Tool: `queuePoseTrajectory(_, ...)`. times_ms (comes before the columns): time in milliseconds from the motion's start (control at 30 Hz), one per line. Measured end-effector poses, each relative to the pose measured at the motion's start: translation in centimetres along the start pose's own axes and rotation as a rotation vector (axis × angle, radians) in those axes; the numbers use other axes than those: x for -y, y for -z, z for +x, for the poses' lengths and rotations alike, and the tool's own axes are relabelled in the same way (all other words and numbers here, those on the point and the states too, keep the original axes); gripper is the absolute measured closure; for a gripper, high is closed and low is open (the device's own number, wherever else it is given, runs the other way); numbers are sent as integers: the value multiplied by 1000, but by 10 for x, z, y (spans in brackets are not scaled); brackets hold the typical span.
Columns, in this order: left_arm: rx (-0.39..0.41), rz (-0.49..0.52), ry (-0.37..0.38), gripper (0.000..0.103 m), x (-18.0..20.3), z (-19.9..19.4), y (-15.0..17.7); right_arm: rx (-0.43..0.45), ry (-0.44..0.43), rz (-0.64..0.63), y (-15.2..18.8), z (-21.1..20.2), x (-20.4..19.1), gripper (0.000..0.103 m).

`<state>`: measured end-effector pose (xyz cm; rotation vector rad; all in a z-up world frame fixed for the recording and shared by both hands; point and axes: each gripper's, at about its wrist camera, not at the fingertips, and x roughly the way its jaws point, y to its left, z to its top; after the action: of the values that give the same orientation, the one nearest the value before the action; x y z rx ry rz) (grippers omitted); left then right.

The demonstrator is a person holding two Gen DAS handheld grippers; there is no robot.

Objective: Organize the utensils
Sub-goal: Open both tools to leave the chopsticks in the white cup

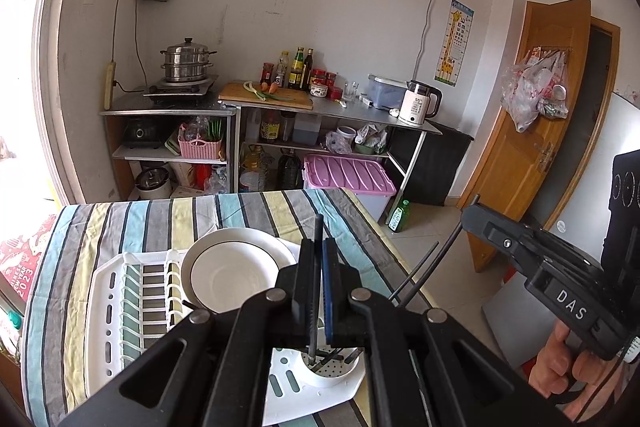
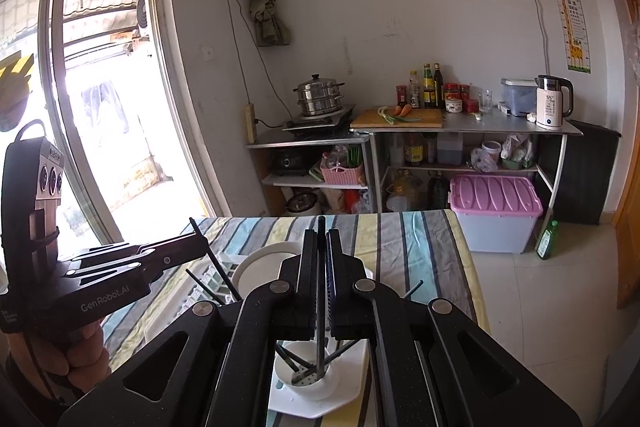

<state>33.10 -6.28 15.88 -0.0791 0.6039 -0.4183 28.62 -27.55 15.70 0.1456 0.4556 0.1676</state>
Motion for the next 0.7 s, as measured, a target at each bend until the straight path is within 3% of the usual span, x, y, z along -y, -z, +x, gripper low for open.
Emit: queuePoseTrajectory(700,-46,-46,-74,99,-31,16,21,-92,52,53,25,20,37,98)
